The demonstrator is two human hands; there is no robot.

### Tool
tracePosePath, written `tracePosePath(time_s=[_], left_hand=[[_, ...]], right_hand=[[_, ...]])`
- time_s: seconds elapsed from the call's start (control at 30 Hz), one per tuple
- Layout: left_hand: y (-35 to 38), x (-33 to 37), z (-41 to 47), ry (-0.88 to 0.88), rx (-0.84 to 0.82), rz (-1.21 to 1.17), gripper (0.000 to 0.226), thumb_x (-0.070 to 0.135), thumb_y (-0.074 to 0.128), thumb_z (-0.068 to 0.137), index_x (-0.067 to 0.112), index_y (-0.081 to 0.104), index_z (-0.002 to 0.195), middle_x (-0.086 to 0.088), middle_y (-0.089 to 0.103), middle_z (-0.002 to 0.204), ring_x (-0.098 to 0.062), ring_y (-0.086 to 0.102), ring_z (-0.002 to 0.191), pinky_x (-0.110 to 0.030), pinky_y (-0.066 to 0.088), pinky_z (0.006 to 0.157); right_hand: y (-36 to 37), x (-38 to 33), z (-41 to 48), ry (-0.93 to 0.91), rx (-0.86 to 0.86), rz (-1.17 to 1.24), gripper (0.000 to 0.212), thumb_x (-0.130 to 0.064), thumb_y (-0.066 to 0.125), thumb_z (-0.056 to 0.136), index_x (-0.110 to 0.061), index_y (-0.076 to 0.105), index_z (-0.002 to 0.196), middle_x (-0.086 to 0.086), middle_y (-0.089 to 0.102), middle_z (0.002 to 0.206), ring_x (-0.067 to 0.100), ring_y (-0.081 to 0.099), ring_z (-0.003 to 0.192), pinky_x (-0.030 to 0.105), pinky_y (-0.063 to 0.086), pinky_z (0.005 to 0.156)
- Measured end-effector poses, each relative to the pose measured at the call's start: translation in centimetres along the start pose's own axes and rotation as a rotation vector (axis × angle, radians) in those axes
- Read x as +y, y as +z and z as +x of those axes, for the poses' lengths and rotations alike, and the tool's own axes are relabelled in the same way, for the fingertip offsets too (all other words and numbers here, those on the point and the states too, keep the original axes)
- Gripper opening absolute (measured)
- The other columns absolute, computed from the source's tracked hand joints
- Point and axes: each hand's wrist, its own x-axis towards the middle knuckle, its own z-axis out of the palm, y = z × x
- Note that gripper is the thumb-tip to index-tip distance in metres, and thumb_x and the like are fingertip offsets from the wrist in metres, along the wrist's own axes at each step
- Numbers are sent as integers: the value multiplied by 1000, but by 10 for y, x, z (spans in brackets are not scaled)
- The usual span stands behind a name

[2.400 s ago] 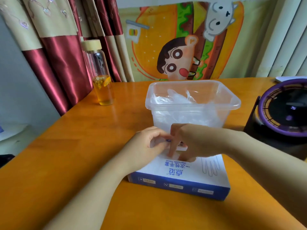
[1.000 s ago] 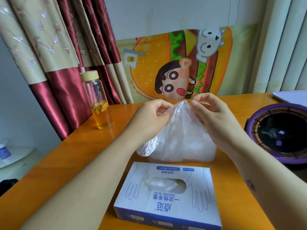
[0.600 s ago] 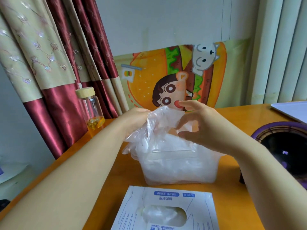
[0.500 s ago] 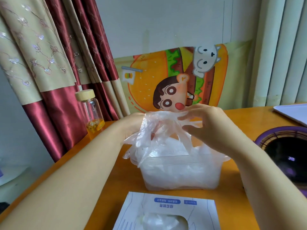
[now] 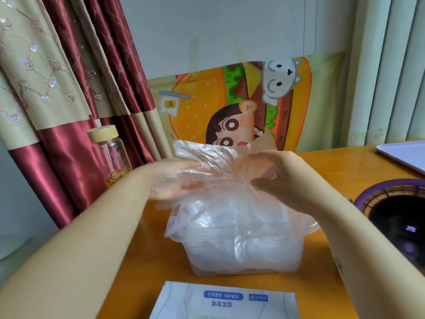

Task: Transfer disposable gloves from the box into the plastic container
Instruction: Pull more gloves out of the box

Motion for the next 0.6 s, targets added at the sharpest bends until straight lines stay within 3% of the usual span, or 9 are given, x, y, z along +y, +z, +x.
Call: tracePosePath(time_s=[0.07,0.13,0.17,0.2,0.27,0.3,0.4,0.47,0.6], left_hand=[[-7,12,-1,162,265,-7,29,16,59,92,10,61,121,-5,65,116,-20,63,103,-37,52,92],[-12,23,-9,433,693,176,22,16,57,94,17,64,115,0,65,108,-12,61,94,-30,51,86],[-7,27,-16,614,789,289,18,17,56,94,22,64,109,3,65,105,-7,60,90,-23,49,82],[3,30,-25,763,764,426,15,16,56,94,25,63,104,7,65,104,-3,59,87,-15,46,80],[33,28,-36,876,443,767,18,19,59,93,27,63,108,12,62,107,3,56,93,-7,41,79],[50,25,-39,802,239,970,24,25,61,92,27,62,116,11,60,117,2,54,103,-9,39,86],[72,6,-26,247,-219,1408,59,53,54,90,27,43,142,10,41,147,-10,39,133,-27,31,110],[77,-4,-14,59,-292,1505,63,56,46,92,27,35,147,9,37,151,-14,38,135,-31,33,109],[87,-17,8,-49,-309,1578,58,44,44,97,23,29,150,2,32,155,-22,33,139,-35,32,111]], right_hand=[[2,4,1,40,-49,-52,58,-11,67,84,-20,48,138,-3,55,135,17,56,116,26,43,98],[8,7,2,85,-105,-118,60,-12,66,84,-19,45,140,-1,51,139,19,54,119,27,40,100],[13,8,3,106,-133,-170,60,-13,66,85,-20,44,141,-1,49,141,19,51,123,29,37,105],[17,9,4,123,-163,-225,61,-14,65,85,-20,43,141,-1,48,142,19,48,126,30,34,109],[24,13,6,142,-206,-311,61,-15,65,85,-21,42,142,-1,48,141,18,42,131,29,29,111],[26,15,7,149,-217,-333,62,-14,65,85,-21,42,142,0,49,141,18,41,132,27,29,109],[28,21,7,164,-216,-369,62,-11,67,84,-20,43,141,2,51,139,19,42,131,25,32,105],[28,23,7,165,-192,-407,61,-10,67,84,-20,45,140,3,51,138,22,42,131,28,31,107],[24,20,3,185,-164,-495,58,-19,68,85,-24,47,139,5,39,143,28,41,128,39,33,103]])
